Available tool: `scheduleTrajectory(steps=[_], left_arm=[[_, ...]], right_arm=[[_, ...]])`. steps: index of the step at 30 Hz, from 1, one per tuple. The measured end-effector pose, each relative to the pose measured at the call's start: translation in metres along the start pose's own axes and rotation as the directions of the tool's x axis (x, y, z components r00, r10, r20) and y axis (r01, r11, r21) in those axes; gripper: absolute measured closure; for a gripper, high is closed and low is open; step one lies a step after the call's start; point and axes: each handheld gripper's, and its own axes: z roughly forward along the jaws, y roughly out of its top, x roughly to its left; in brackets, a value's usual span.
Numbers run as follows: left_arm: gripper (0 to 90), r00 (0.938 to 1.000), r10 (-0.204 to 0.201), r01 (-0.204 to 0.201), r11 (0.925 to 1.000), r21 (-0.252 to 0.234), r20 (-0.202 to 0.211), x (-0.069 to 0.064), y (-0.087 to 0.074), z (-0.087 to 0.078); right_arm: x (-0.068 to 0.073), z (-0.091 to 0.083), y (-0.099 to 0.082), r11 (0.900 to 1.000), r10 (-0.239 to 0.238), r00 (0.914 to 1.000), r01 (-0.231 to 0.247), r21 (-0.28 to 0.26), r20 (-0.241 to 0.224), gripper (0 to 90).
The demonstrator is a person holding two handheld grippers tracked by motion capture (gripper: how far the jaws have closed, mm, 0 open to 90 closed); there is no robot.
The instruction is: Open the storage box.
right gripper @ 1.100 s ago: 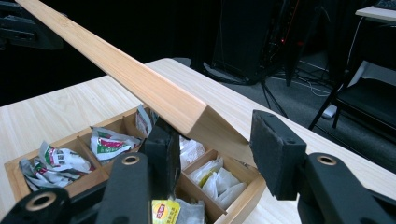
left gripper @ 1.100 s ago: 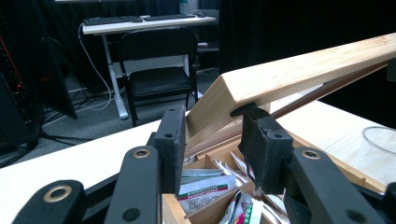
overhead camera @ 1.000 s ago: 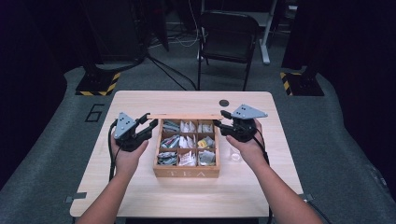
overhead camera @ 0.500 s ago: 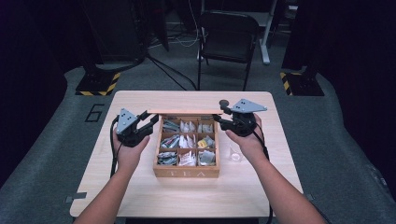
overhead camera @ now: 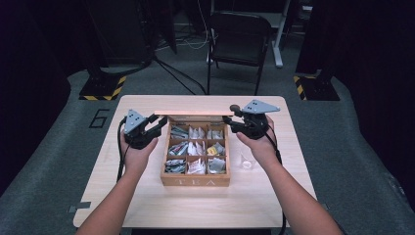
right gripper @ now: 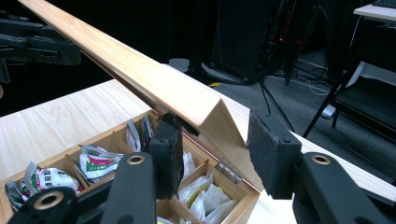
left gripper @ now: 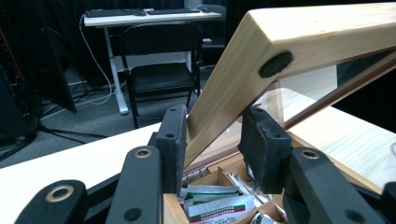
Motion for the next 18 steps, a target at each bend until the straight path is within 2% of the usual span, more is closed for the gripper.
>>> scheduleTrajectory(steps=[7,18], left_arm=[[62.1,0.9999,0.014,-0.014,0.9997,0.021,0.001,0.002,0.005,0.003],[62.1,0.9998,-0.006,0.006,0.9994,0.034,0.017,0.008,0.013,0.009]], right_arm=[[-0.003,0.003,0.004,1.0,-0.008,1.0,0.008,-0.002,0.003,56.0],[-0.008,0.007,0.009,0.9999,0.016,0.9999,-0.016,0.001,0.001,55.7]])
